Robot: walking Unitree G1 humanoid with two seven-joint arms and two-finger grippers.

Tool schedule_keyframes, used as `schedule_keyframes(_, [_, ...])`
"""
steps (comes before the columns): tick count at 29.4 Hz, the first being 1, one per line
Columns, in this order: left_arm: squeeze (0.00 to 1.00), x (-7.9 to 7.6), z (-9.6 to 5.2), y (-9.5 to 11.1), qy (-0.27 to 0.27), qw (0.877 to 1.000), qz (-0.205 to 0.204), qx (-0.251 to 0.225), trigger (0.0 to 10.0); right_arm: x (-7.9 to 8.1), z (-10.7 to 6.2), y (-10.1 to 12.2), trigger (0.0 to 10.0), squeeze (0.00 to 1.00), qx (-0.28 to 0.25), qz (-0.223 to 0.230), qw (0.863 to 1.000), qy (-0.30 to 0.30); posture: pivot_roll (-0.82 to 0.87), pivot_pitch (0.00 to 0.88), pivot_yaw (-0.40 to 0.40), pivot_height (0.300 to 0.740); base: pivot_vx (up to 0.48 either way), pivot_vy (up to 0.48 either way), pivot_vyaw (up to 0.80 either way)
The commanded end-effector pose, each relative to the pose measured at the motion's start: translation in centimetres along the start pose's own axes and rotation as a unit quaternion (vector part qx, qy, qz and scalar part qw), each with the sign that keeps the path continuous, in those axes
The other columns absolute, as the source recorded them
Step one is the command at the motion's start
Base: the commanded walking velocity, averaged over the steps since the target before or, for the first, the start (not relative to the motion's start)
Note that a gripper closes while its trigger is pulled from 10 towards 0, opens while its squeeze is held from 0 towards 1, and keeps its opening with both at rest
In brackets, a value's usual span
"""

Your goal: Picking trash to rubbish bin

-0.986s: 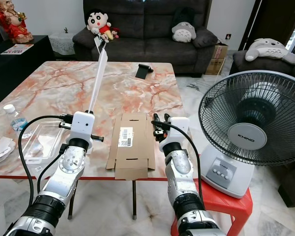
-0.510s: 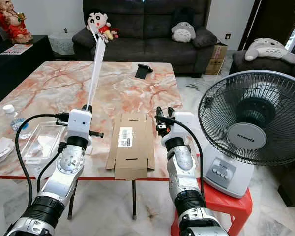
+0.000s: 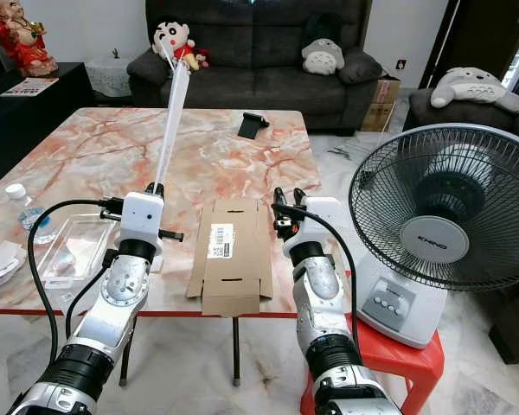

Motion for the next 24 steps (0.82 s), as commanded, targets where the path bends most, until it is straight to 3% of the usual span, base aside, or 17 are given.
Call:
schedule_keyframes(1, [0.00, -0.17, 0.34, 0.69, -0.004, 1.000, 0.001, -0.014, 10.0, 0.13, 0.40, 0.88, 10.0, 0.00, -0.018, 0.000, 1.000, 0.002, -0.03, 0.000, -0.009, 0.740, 0.000, 0.000, 0.00])
schedule_keyframes(21, [0.00, -0.17, 0.34, 0.69, -0.004, 1.000, 0.001, -0.014, 10.0, 0.13, 0.40, 0.88, 10.0, 0.00, -0.018, 0.000, 1.000, 0.002, -0.03, 0.000, -0.009, 0.740, 0.000, 0.000, 0.00])
schedule_keyframes(24, [0.00, -0.68, 0.08, 0.53, -0.012, 1.000, -0.001, -0.014, 10.0, 0.26, 0.21, 0.62, 10.0, 0.00, -0.013, -0.004, 1.000, 0.006, -0.03, 0.000, -0.009, 0.740, -0.356, 0.000, 0.00])
Point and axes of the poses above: a point about 5 cm out from each wrist's last joint towards the gripper, its own z axis pointing out of the wrist towards the gripper, its own y axis along the axis of the wrist's last joint, x = y × z, the point moved 2 cm from there along z, pointing out of the wrist towards the gripper, and after that the axes turned 12 degrees about -z, right-handed, at the moved point
